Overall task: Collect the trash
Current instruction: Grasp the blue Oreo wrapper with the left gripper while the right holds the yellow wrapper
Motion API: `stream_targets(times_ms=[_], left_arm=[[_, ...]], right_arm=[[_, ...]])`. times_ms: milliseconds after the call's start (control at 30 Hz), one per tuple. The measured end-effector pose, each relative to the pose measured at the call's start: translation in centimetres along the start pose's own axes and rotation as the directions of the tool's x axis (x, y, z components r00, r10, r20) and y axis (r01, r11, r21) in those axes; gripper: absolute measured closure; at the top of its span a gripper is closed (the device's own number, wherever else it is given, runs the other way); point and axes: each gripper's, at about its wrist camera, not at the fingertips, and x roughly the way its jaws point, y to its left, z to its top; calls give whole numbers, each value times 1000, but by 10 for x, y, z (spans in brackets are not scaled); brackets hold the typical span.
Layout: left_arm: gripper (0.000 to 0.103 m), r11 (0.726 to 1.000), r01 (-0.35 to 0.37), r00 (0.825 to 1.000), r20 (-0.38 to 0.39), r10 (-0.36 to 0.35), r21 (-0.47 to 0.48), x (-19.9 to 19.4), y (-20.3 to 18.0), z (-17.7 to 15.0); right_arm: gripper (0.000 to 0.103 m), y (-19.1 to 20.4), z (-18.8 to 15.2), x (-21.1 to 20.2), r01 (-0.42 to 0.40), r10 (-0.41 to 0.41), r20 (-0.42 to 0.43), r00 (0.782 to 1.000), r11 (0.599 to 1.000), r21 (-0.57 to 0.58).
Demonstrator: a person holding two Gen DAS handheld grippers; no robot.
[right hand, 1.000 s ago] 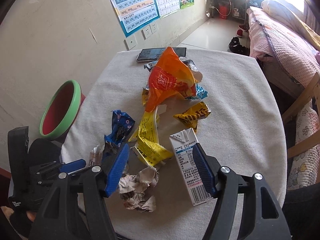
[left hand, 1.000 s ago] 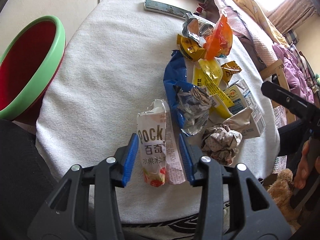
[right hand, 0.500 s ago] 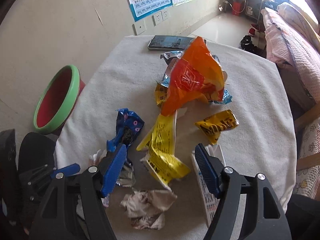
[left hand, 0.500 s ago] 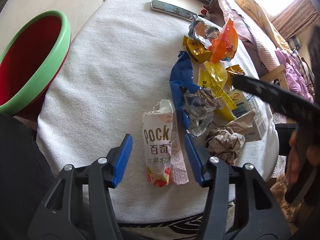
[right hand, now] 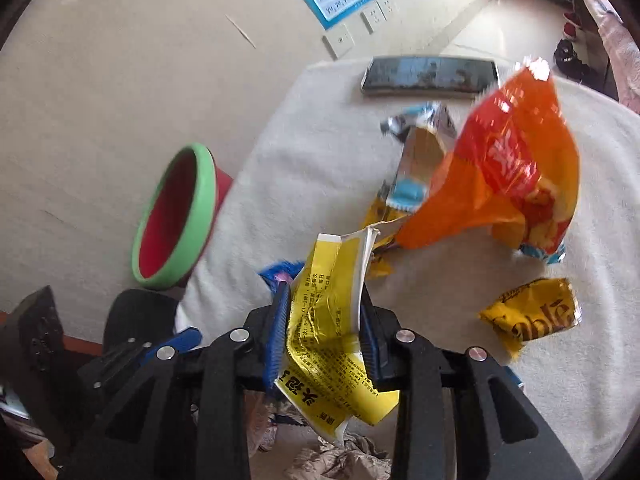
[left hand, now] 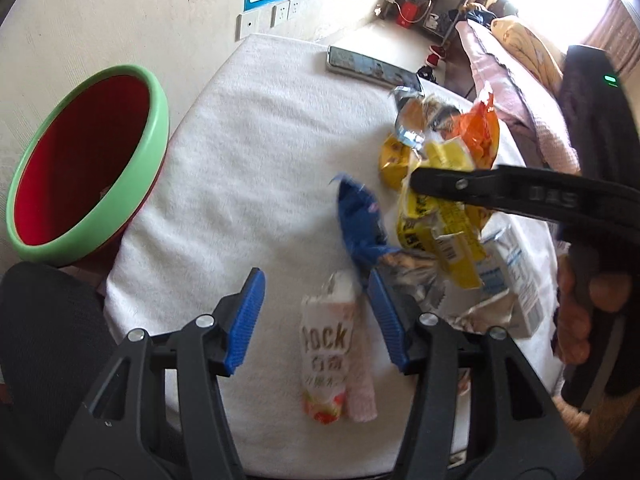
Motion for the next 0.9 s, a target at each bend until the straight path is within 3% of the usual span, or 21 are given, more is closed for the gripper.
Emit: stream_targets(times_ms=[133,233,467,900], left_arm=[[51,1000,19,1000,-3,-19,11,12,-15,17],[51,999,22,999,-37,-21,36,25,-31,23],[51,999,35,991,-132,-31,33,57,-47,27],[51,997,56,991,-122,-49,57,59,-59,23]], right_arm=[[71,-6,11,-36,-1,-1,151,989,1000,17],[71,-19,14,-49,13,-25,202,979,998,60],[71,-27,16,-62,30,-55,234,971,993,110],[71,-14,14,-71,60,-80,263,962,995,82]])
